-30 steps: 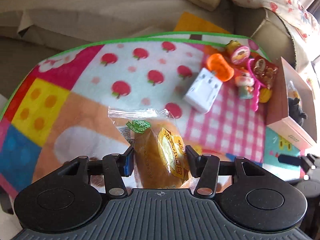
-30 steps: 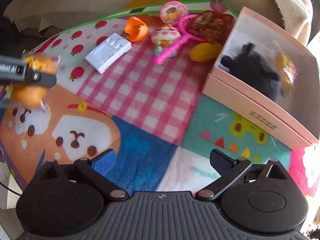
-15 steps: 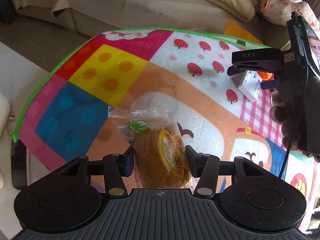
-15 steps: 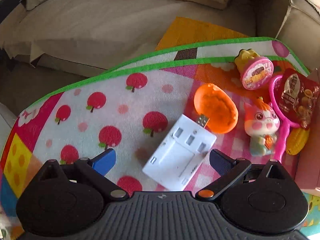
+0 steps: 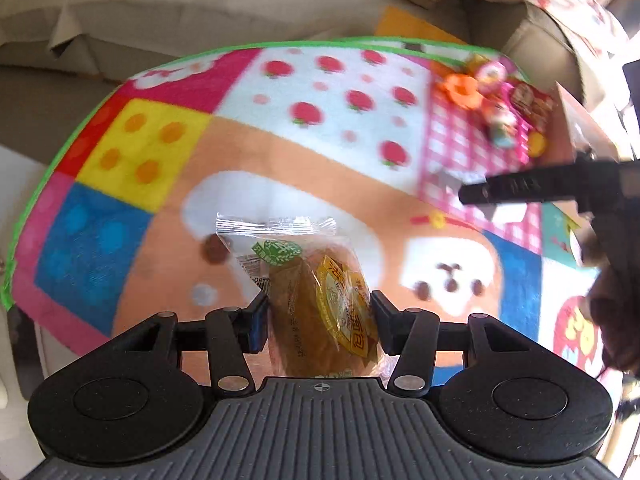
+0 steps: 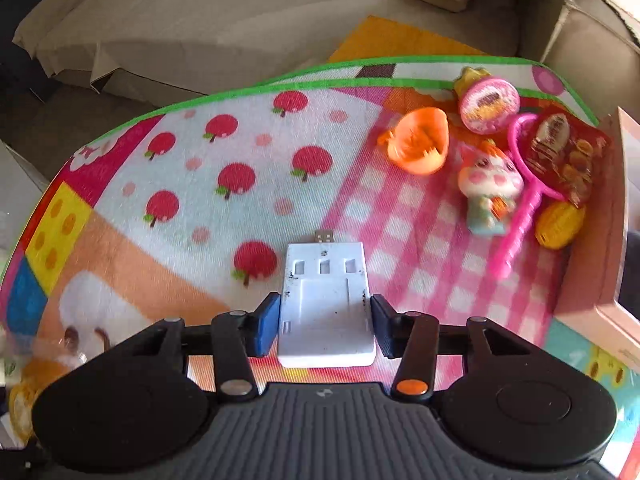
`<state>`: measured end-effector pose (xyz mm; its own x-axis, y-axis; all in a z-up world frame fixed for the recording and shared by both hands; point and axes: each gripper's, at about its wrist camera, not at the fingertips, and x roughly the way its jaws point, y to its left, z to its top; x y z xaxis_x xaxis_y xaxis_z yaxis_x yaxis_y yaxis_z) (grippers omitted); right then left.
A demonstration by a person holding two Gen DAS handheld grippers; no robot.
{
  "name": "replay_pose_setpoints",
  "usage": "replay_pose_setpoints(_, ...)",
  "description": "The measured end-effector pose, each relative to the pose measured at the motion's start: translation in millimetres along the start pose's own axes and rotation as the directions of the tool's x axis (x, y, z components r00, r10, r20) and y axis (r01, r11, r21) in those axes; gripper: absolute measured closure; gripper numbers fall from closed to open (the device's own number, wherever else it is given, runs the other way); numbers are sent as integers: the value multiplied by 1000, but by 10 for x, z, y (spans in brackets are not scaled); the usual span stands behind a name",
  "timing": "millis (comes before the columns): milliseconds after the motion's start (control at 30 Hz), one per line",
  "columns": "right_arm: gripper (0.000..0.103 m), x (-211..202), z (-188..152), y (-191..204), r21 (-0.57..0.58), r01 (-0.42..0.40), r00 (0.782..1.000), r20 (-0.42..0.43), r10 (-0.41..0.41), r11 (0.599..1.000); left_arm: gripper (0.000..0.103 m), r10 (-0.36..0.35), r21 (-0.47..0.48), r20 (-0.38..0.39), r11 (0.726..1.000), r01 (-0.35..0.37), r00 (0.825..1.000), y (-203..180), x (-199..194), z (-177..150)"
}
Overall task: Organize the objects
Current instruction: 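Carry the bun into the pink box with the left gripper while the right carries the white item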
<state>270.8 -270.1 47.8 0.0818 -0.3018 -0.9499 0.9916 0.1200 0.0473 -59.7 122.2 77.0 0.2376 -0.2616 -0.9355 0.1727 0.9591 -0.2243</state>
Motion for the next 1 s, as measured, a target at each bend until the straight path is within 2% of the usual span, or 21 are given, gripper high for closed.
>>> replay_pose_setpoints(167,56,-597,-521,-401,66,26,999,-38,-23,998,47,-70,120,-72,990,79,995,-584,-49,124)
replay_pose_setpoints(267,56,-997,-804,-659,116,67,997,-43,-62,991,47,-113,178,-137,974,137,984,-979,-66,164)
replay_pose_setpoints(433,56,-1676,-1323,-1004,236,123,992,-20,-121,964,47,-139,311,-215,929,203,967,-1668,-127,102)
replay_pose_setpoints(533,56,-1983,-1584,-1244,297,132,990,-1,-138,946,47,-146,349,-251,908,230,957,-2040,-133,103)
replay_pose_setpoints(633,56,-2137,-1751,-1445,320,143,988,4,-152,937,47,-136,403,-247,886,229,959,-2404,-126,172)
replay_pose_setpoints(800,56,-2188,-1891,-1664,293,138,989,17,-150,946,47,-121,458,-212,864,208,970,-2830,-154,357)
replay_pose_setpoints(900,56,-2130,-1921,-1768,299,122,991,8,-130,946,47,-84,479,-200,861,172,976,-3015,-123,455)
replay_pose_setpoints(1000,56,-2132,-1915,-1884,325,93,994,22,-106,941,47,-92,465,-187,869,170,978,-3150,-117,596)
